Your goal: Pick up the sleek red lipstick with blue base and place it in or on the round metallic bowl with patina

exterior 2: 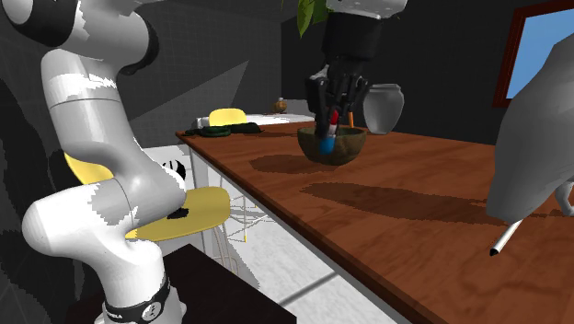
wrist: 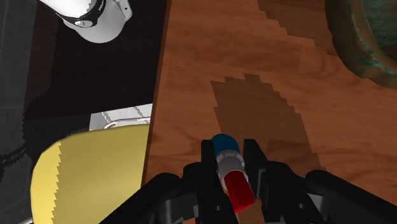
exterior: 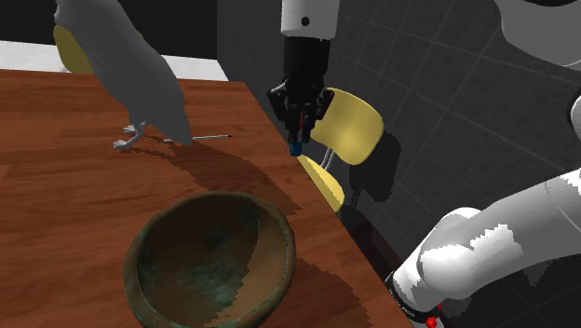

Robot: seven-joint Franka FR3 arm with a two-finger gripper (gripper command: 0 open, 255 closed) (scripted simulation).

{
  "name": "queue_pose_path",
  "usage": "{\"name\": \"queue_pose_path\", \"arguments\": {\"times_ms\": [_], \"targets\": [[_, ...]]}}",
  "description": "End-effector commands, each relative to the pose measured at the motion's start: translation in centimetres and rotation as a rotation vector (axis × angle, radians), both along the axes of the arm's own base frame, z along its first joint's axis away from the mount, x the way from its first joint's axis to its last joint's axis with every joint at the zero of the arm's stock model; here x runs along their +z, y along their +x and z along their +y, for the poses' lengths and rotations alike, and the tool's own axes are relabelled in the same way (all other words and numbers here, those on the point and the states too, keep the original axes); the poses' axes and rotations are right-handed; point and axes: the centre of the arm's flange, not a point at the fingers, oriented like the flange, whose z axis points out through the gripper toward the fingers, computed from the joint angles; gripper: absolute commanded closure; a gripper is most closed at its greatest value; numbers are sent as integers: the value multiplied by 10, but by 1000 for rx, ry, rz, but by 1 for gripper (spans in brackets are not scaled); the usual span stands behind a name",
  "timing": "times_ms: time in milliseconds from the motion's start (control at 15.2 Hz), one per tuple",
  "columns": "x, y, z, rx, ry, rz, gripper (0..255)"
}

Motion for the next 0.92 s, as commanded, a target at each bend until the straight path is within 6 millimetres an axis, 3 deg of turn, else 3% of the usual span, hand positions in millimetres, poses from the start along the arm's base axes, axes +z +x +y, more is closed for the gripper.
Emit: {"name": "queue_pose_path", "arguments": {"times_ms": [0,858], "targets": [[11,0,2,0,0,0,255],[75,0,2,0,0,0,255]]}}
